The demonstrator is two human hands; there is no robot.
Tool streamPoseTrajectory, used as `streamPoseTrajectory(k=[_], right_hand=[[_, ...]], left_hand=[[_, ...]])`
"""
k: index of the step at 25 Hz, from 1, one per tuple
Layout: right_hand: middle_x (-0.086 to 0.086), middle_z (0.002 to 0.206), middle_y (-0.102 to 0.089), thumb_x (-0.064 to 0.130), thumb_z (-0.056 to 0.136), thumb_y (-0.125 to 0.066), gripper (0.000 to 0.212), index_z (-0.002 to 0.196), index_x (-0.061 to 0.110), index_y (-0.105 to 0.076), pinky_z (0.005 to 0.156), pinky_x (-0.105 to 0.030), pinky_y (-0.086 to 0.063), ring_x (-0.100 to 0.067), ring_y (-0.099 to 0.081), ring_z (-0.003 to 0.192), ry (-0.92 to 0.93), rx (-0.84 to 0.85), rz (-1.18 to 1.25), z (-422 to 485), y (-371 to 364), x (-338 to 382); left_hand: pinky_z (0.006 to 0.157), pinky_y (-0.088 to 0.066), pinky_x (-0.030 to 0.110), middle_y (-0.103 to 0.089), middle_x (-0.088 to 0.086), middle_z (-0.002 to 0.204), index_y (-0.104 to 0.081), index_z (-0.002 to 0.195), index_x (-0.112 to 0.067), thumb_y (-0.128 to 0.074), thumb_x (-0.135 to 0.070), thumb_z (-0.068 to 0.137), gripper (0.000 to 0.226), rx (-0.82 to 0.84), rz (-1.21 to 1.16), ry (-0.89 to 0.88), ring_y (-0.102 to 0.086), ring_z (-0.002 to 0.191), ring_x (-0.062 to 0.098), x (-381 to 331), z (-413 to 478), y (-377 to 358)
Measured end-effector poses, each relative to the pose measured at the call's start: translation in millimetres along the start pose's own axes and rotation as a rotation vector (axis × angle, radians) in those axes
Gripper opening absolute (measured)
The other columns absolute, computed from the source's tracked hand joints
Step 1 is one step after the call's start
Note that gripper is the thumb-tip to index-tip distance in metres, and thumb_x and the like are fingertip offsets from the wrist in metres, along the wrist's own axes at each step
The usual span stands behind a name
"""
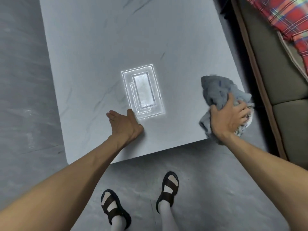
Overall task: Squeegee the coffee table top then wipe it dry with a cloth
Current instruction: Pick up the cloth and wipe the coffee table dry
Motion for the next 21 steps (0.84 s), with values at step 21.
streamPoseTrajectory(k=[21], right_hand=[[-0.024, 0.131, -0.042, 0.051, 0.078, -0.058, 0.063, 0.136, 0.027, -0.045, 0.094, -0.051, -0.034, -0.043, -0.041, 0.114, 0.778, 0.344, 0.039, -320, -10, 278]], left_hand=[[0.081, -0.042, 0.026, -0.063, 0.002, 0.109, -0.059, 0.11, -0.016, -0.058, -0.01, 0.083, 0.028, -0.45, -0.749, 0.279, -0.058, 0.097, 0.019, 310, -46, 30]])
Point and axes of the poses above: each hand's wrist, its own z-axis towards the middle knuckle, its own y-axis out of the back of the hand, x = y × z, the point moved 1 cm from there along z, towards the middle knuckle
